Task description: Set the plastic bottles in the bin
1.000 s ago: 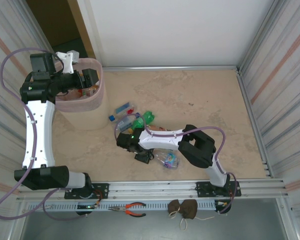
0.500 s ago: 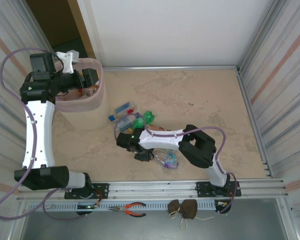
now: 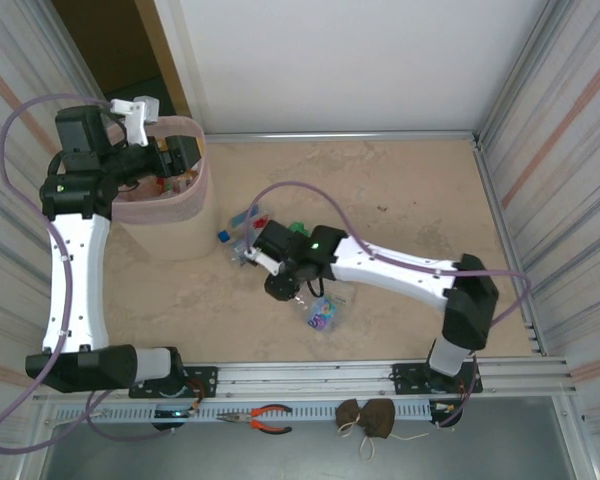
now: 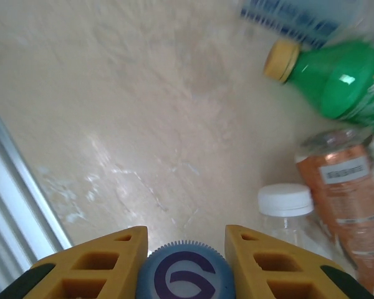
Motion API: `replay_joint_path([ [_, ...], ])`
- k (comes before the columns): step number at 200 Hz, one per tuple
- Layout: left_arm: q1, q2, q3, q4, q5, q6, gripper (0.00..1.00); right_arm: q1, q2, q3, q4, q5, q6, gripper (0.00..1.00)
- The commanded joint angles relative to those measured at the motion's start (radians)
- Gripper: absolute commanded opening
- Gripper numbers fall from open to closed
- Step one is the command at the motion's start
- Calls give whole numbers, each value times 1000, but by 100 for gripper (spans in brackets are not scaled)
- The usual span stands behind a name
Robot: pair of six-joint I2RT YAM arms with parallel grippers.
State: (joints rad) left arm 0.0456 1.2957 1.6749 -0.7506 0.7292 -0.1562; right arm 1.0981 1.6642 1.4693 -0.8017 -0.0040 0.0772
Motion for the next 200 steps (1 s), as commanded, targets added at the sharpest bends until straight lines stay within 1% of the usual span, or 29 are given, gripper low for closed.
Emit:
replay_joint_path([
  [1, -23, -39, -25, 86, 59, 0, 72, -46, -97, -25, 89, -87, 49, 31],
  [17, -39, -50, -43, 120, 77, -1, 73, -90, -173, -53, 150, -120, 70, 30],
  [50, -88, -60, -77, 174, 107, 11, 72, -207, -347, -153, 342, -191, 141, 29],
  [75, -147, -65, -106, 222, 144, 26, 73, -301, -470, -232, 507, -234, 204, 29],
  [100, -230, -77, -162, 313, 176, 24, 74, -376, -558, -275, 622, -268, 243, 29],
  [119, -311, -78, -196, 351, 189, 50, 76, -412, -600, -283, 674, -285, 253, 29],
  [138, -394, -78, -224, 355, 208, 112, 82, -435, -633, -284, 715, -308, 254, 28],
  [161, -472, -79, -260, 362, 238, 188, 89, -452, -666, -280, 750, -348, 254, 29],
  [176, -523, -87, -281, 361, 231, 254, 94, -460, -669, -276, 764, -370, 254, 29],
  [179, -535, -87, -285, 361, 227, 265, 95, -460, -697, -275, 768, -375, 254, 29],
  [187, -557, -90, -292, 364, 211, 285, 98, -461, -707, -273, 776, -390, 253, 29],
  [200, -591, -86, -297, 369, 203, 319, 99, -462, -717, -267, 783, -410, 251, 29],
])
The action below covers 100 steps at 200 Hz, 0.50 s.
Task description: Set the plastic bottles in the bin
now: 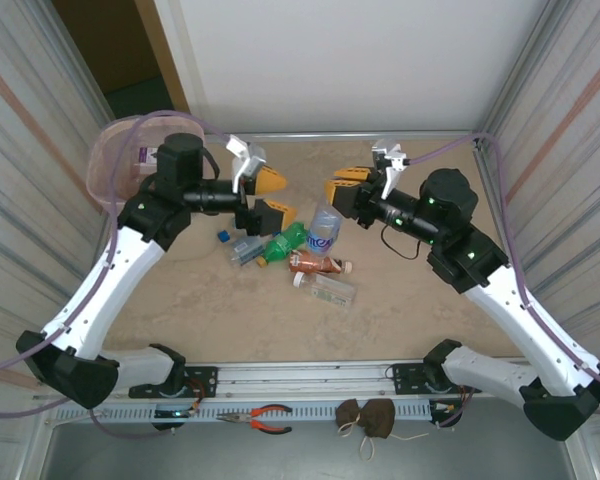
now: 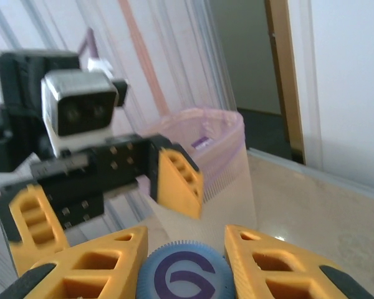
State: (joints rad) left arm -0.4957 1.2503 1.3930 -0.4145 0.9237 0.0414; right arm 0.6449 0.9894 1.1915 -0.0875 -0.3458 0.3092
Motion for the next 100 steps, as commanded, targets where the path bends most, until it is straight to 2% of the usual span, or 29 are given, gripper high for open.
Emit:
replay_joint_path([
  [1, -52, -40, -14, 34, 9, 123, 99, -9, -43, 11, 68, -69, 19, 29],
  [42, -161, 1, 2, 17, -27, 197, 99, -10, -54, 27, 80, -112, 11, 29],
  [100, -247, 65, 38, 8, -44, 226, 98, -10, -51, 46, 80, -132, 16, 29],
])
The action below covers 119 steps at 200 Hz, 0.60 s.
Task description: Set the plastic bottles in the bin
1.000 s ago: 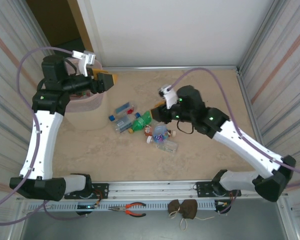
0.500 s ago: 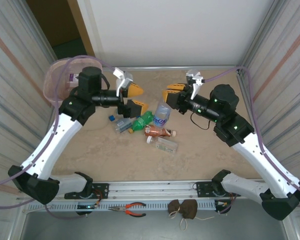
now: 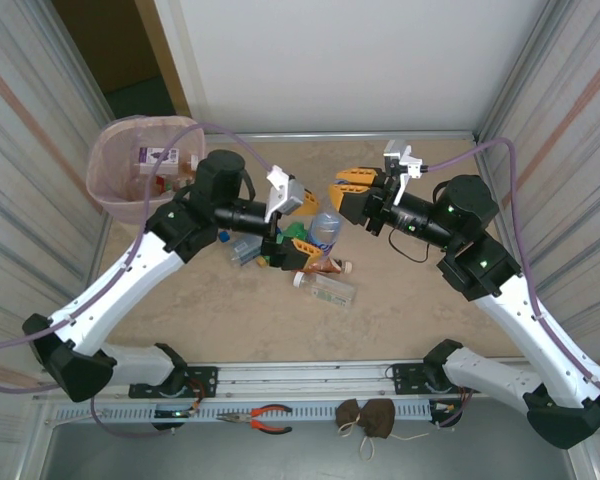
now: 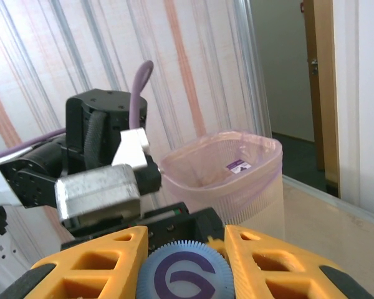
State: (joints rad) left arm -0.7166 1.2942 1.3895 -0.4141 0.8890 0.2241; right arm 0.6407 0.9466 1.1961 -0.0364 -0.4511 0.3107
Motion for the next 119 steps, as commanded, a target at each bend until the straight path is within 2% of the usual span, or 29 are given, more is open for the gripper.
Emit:
replay_joint_path([
  [1, -27, 23, 41, 8, -10, 44, 97, -6, -8, 42, 29, -26, 14, 29],
  [96, -41, 42, 54, 13, 16, 55, 73, -4, -12, 41, 26, -38, 21, 29],
  [119, -41, 44, 55, 15, 25, 55, 64, -5, -15, 39, 24, -38, 20, 29],
])
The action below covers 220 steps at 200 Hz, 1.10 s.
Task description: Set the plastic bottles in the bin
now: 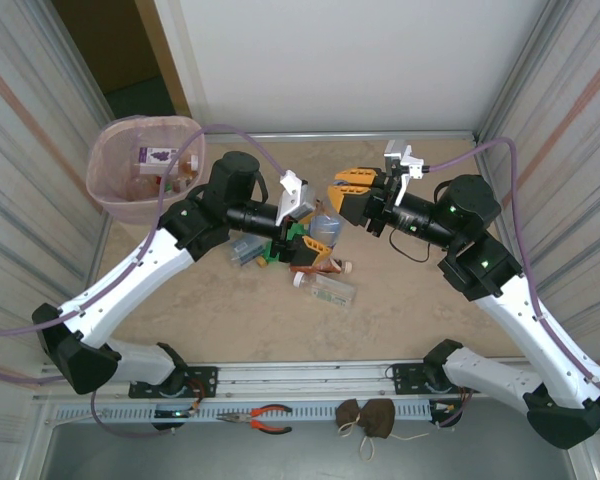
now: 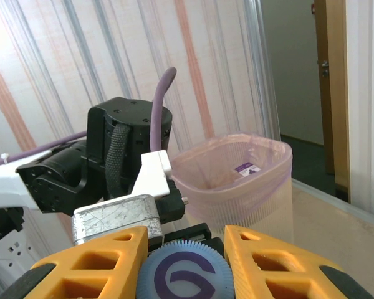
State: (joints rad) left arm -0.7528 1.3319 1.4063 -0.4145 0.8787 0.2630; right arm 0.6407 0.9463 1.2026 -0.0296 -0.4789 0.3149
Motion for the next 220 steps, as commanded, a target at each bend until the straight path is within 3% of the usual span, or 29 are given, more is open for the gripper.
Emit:
replay_joint_path([
  [1, -5, 6, 39, 16, 35, 16, 63, -6, -14, 32, 16, -10, 16, 29],
  [33, -5, 8, 39, 17, 44, 16, 49, -5, -20, 29, 11, -10, 15, 29],
  [60, -5, 8, 43, 13, 48, 16, 43, -4, -27, 29, 10, -3, 15, 29],
  [89, -5, 2, 50, 3, 20, 15, 46, -4, -33, 27, -2, 15, 13, 34],
  [117, -4, -10, 53, -13, -39, 18, 51, -4, -46, 30, -30, 56, 3, 61],
  [134, 5, -21, 55, -23, -75, 14, 53, -4, -60, 34, -49, 87, -8, 71],
  [160, 46, -33, 68, -49, -152, -18, 54, -5, -90, 41, -90, 145, -34, 75],
  [190, 115, -43, 116, -133, -315, -54, 54, -6, -127, 42, -128, 215, -63, 77],
  [220, 257, -51, 167, -233, -395, -118, 54, -11, -141, 42, -158, 252, -83, 78],
])
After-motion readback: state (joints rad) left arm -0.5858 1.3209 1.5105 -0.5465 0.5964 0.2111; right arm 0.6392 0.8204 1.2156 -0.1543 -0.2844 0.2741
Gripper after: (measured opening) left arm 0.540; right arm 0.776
